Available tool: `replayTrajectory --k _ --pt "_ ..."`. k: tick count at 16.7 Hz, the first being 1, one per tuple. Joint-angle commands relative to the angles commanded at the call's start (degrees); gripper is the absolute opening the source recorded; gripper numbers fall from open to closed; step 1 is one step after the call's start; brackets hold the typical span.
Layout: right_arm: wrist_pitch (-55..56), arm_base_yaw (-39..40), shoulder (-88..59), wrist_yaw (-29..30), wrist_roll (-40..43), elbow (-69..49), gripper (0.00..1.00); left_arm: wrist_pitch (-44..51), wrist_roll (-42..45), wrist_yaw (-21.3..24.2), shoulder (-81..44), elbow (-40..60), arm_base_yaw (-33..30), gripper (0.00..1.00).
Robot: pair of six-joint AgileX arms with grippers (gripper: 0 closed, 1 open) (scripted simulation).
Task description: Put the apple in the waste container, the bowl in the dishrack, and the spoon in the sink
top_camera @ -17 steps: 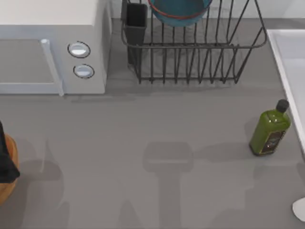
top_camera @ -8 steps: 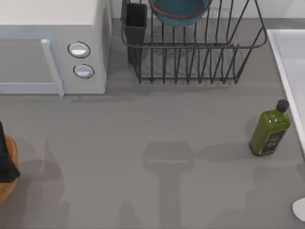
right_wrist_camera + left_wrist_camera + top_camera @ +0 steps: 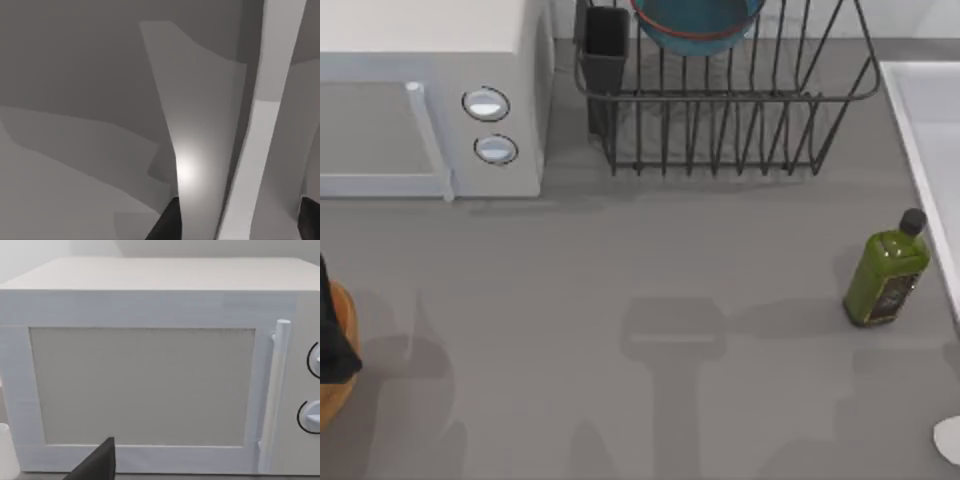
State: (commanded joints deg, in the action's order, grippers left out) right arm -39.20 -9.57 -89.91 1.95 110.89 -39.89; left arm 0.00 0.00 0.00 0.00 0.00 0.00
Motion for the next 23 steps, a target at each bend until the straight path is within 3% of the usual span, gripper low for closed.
replayTrajectory --k 10,18,23 --pt "-24.01 -0.22 8.63 0.03 0.69 -14.46 0.0 0.0 0.0 0.0 0.0 0.0 0.0 1.0" --pt "-25.69 -0.12 9.27 0.04 0.21 -16.2 0.0 0.0 0.0 0.0 0.0 0.0 0.0 1.0" --pt "-29.47 0.03 0.84 0.28 0.79 -27.43 0.0 0.0 0.0 0.0 0.0 0.0 0.0 1.0"
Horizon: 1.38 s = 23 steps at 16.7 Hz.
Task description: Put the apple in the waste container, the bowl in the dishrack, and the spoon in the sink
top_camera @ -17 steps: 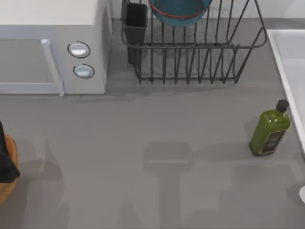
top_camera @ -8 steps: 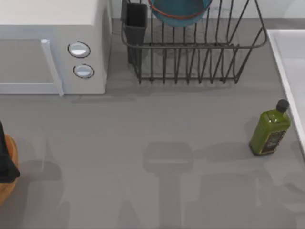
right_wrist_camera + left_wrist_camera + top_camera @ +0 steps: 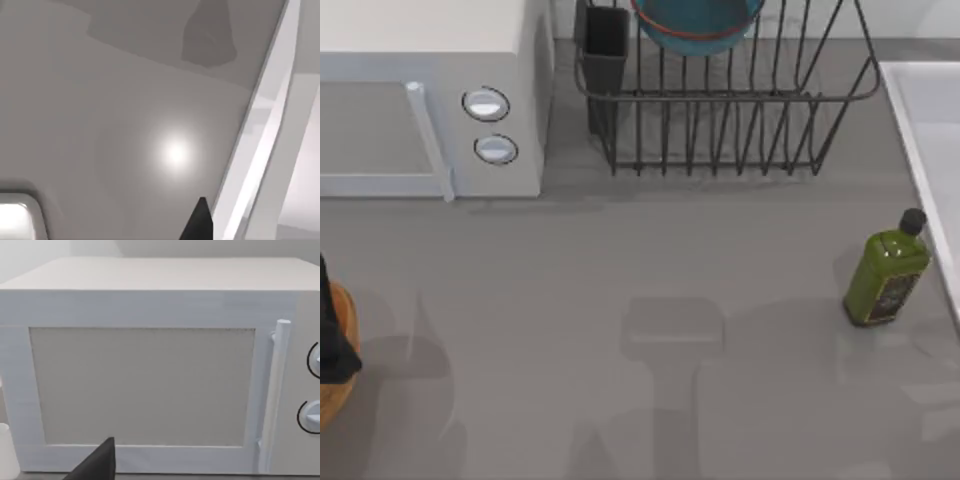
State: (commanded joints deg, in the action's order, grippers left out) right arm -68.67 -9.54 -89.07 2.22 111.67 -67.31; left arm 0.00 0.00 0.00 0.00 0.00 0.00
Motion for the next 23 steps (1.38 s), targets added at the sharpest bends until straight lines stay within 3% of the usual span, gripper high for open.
replayTrajectory --k 16,23 --pt "-24.44 0.81 -55.51 0.21 -1.23 -80.49 0.0 0.0 0.0 0.0 0.0 0.0 0.0 1.0" --pt "-29.72 1.09 -68.28 -0.01 -2.79 -98.66 0.0 0.0 0.0 0.0 0.0 0.0 0.0 1.0"
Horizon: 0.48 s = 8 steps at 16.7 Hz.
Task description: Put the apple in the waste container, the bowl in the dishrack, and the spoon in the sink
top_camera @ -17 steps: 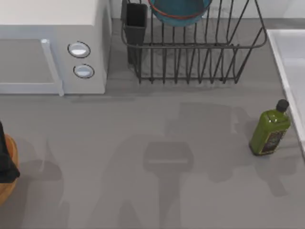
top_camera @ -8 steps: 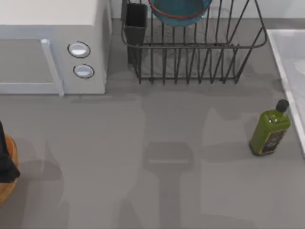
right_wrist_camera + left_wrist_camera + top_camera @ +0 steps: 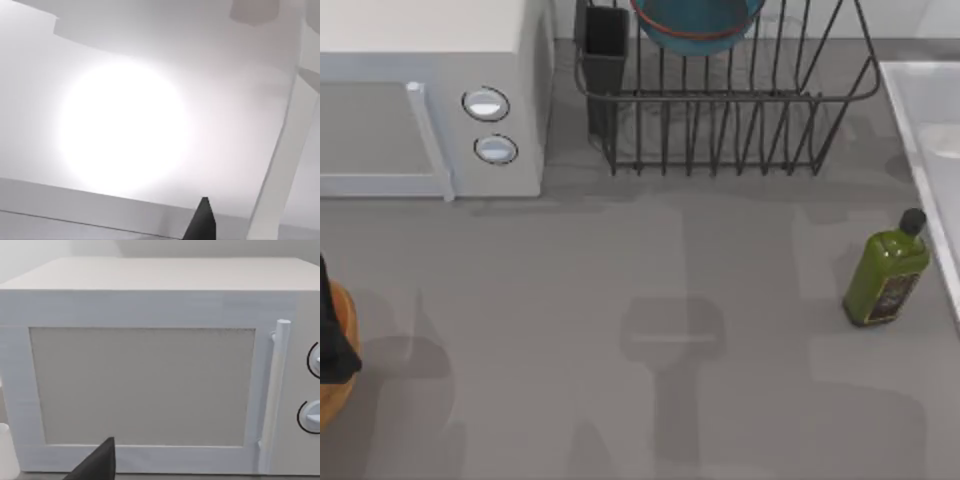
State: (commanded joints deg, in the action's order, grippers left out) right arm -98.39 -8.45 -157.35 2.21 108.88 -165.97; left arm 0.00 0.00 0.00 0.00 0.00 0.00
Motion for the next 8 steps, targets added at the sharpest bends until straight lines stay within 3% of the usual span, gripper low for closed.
replayTrajectory --k 8 --pt "1.76 -0.25 0.6 0.12 -0.07 2.04 0.0 0.0 0.0 0.0 0.0 0.0 0.0 1.0"
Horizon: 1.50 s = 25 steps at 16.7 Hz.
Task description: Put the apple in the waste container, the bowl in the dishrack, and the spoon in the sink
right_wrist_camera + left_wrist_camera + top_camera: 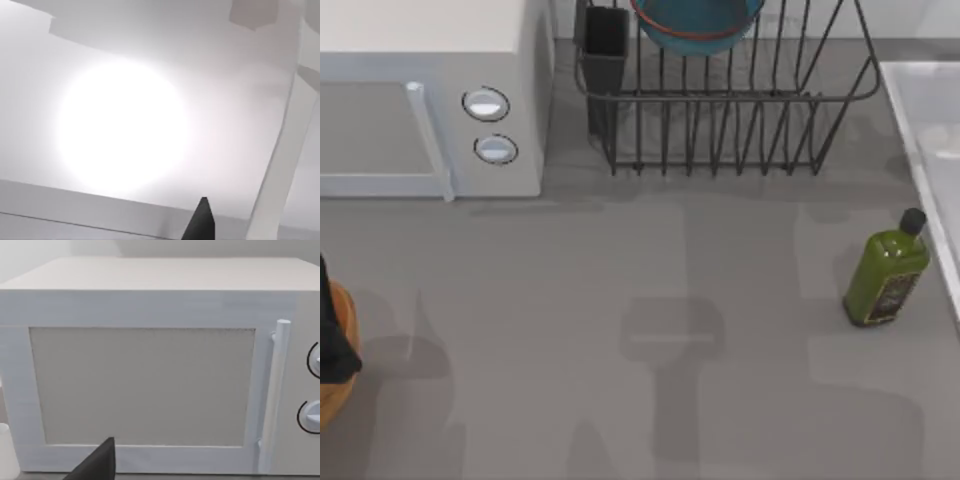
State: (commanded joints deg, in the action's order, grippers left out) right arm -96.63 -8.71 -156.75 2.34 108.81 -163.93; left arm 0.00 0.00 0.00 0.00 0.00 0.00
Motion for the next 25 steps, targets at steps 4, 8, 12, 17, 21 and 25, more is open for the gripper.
replayTrajectory --k 4,8,12,17,21,25 --pt "6.85 0.23 3.09 0.03 0.05 10.69 0.0 0.0 0.0 0.0 0.0 0.0 0.0 1.0" --pt "13.99 0.25 6.22 -0.19 0.05 21.32 0.0 0.0 0.0 0.0 0.0 0.0 0.0 1.0" --pt "15.76 0.28 6.98 -0.25 0.12 23.3 0.0 0.0 0.0 0.0 0.0 0.0 0.0 1.0" --pt "15.76 0.28 6.98 -0.25 0.12 23.3 0.23 0.0 0.0 0.0 0.0 0.0 0.0 1.0" --pt "15.76 0.28 6.98 -0.25 0.12 23.3 0.53 0.0 0.0 0.0 0.0 0.0 0.0 1.0" --pt "15.76 0.28 6.98 -0.25 0.12 23.3 0.83 0.0 0.0 0.0 0.0 0.0 0.0 1.0"
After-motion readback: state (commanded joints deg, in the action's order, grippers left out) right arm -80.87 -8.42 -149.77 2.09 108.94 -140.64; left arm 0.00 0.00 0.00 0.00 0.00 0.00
